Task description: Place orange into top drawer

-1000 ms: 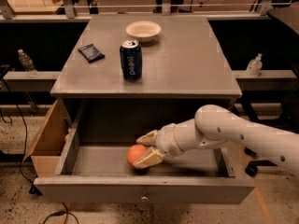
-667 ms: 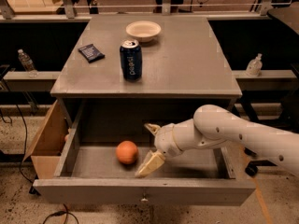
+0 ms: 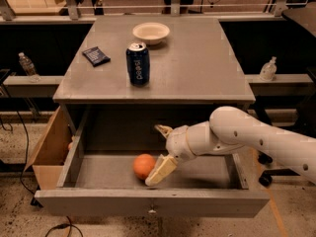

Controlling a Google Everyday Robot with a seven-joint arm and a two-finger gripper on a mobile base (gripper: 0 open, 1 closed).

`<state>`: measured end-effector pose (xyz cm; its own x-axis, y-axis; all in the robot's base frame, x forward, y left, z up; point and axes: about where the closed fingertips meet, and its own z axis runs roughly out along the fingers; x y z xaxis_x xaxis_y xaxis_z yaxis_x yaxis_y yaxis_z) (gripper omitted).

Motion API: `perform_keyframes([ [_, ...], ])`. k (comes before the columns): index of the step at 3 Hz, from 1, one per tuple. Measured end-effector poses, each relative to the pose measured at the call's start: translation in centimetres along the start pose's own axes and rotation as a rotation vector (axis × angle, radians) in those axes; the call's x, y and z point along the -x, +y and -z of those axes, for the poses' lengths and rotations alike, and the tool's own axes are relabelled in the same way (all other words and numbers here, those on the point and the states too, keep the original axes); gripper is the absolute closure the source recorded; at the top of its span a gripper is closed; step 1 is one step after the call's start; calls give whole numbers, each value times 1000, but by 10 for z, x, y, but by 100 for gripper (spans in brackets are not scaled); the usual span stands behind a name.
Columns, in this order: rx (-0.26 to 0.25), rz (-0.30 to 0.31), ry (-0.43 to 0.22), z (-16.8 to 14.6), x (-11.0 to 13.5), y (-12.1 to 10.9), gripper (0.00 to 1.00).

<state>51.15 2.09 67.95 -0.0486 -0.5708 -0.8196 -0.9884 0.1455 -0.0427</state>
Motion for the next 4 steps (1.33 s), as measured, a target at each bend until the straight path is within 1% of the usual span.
perform_keyframes([
  [1,-52,43,-24,26,22,-9,0],
  [2,-113,79,-31,57,40,-16,0],
  [3,-142,82,3,86,47,-17,0],
  [4,-119,30,45,103,35,-6,0],
])
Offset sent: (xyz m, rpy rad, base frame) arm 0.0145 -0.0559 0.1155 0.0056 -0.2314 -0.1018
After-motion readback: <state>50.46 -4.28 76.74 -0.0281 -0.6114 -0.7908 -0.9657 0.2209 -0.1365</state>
